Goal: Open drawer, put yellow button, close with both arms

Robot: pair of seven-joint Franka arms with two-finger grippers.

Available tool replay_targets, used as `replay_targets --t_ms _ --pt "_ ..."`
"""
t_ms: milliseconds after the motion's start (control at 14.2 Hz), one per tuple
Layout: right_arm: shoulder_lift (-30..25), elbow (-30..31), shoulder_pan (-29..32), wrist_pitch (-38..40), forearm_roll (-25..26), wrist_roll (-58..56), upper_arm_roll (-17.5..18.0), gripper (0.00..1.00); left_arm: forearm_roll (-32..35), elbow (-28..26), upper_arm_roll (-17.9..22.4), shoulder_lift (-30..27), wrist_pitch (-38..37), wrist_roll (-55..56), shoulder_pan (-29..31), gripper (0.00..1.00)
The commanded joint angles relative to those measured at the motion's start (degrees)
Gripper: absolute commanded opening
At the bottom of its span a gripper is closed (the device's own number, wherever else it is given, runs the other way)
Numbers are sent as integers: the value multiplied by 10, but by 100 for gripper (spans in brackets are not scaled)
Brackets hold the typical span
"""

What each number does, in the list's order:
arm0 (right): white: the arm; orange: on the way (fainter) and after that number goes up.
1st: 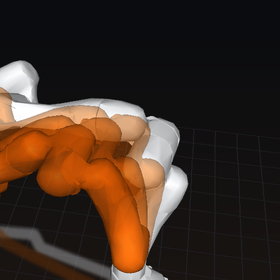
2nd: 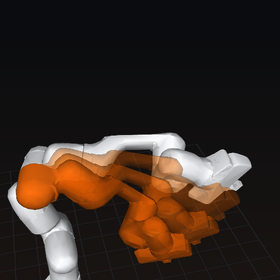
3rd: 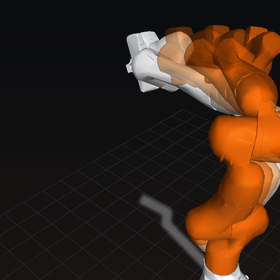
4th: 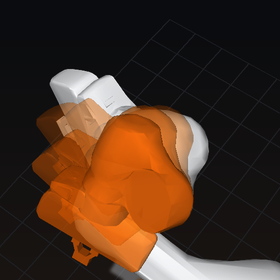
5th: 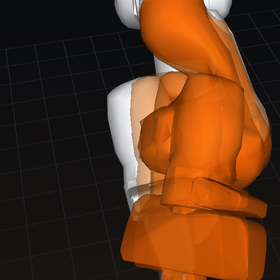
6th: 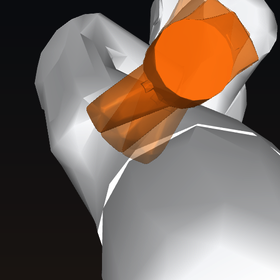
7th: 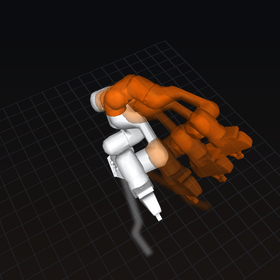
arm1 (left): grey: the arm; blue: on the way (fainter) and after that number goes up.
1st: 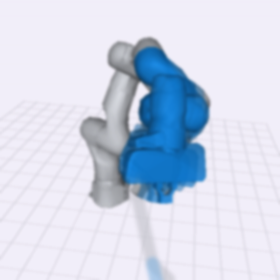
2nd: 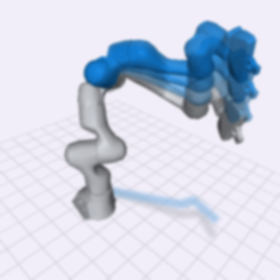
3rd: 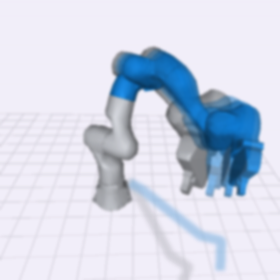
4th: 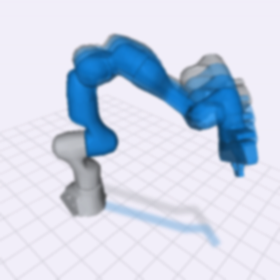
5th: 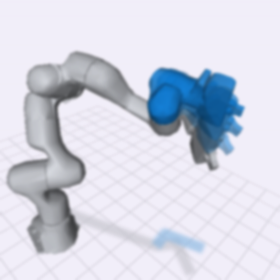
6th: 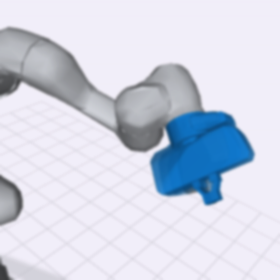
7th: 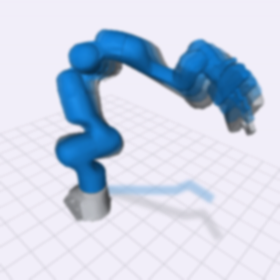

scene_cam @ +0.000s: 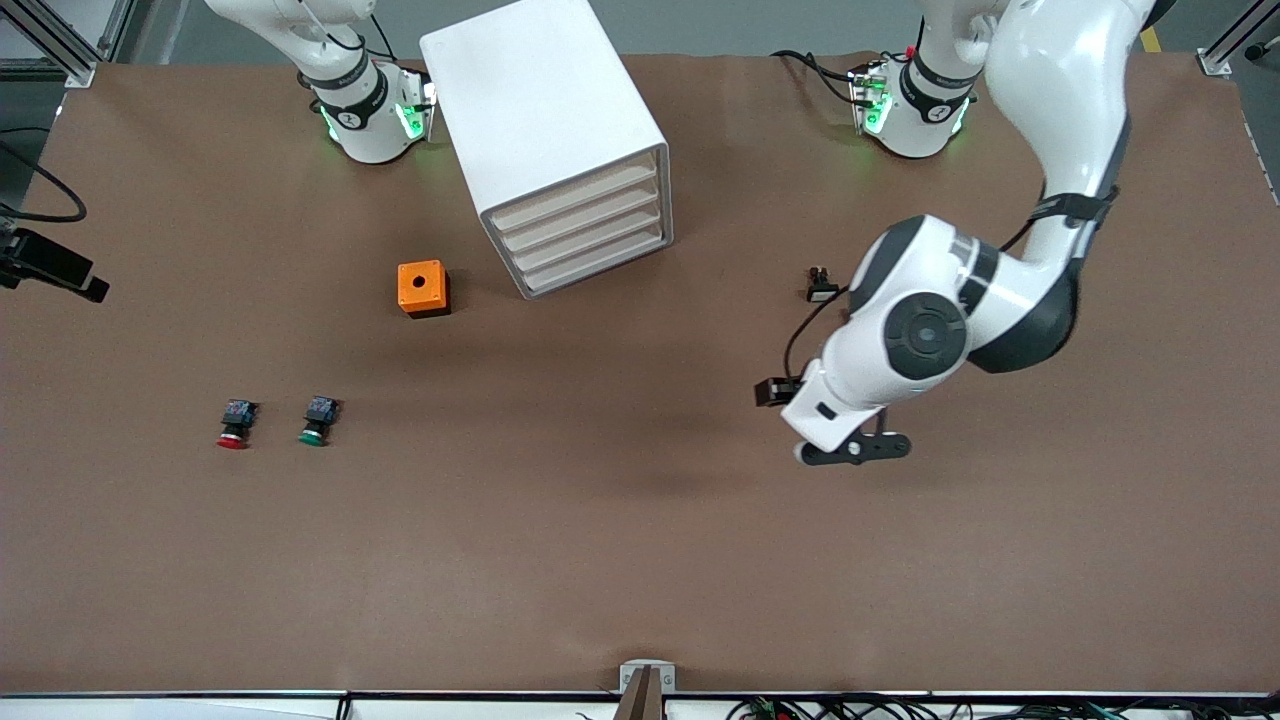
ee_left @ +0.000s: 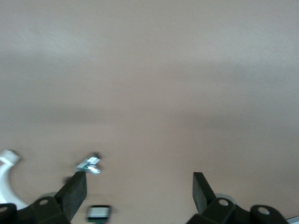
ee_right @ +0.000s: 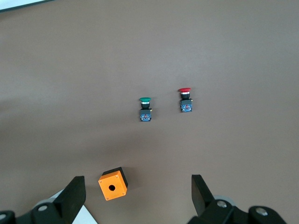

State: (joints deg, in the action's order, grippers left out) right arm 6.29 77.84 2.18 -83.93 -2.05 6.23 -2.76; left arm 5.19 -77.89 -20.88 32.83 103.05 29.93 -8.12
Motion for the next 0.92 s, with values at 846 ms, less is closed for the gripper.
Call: replay_targets --t_ms 846 --pt "1 -6 4 2 9 -6 3 100 -32 -21 190 -206 -187 -269 36 100"
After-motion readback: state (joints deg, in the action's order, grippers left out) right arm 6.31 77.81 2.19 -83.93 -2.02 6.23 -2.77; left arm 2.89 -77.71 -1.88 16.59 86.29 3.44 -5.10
